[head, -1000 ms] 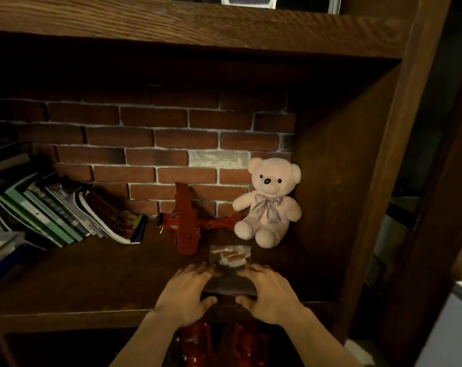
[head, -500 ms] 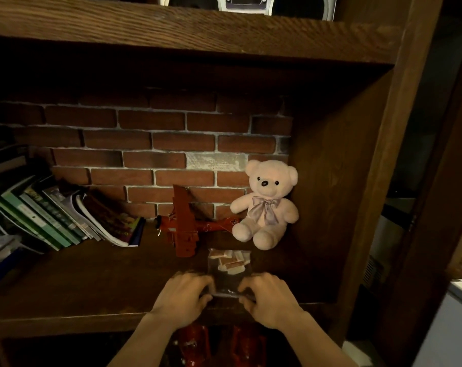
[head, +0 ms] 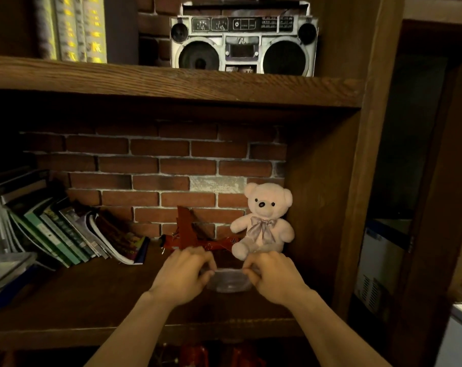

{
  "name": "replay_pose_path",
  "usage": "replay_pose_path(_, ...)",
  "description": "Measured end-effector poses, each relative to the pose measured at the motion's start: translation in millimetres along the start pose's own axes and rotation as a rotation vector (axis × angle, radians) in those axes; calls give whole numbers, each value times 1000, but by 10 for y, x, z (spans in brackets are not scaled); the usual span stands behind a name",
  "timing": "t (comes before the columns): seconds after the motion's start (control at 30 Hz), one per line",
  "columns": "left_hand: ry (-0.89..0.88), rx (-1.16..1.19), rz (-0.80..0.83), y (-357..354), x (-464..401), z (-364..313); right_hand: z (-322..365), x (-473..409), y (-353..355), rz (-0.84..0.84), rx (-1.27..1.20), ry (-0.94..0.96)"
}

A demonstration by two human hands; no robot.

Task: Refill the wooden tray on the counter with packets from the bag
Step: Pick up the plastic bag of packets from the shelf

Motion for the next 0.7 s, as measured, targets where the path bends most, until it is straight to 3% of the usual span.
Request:
replay_pose_path(0.27,-26,-56,-115,478,-61,-197,149,96,545,-91,9,24)
replay_pose_path(0.7,12,-48,-125,938,-5,-635,176,415,1029,-161,34,47)
Point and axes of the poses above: each hand's wrist, its own x-axis away from the middle knuckle, its own y-axis out of the back of the hand, z = x × y, the point moved 2 cm from there along -x, towards the middle knuckle, and after that the axes turned 11 degrees about -x, right-handed, at the moved point
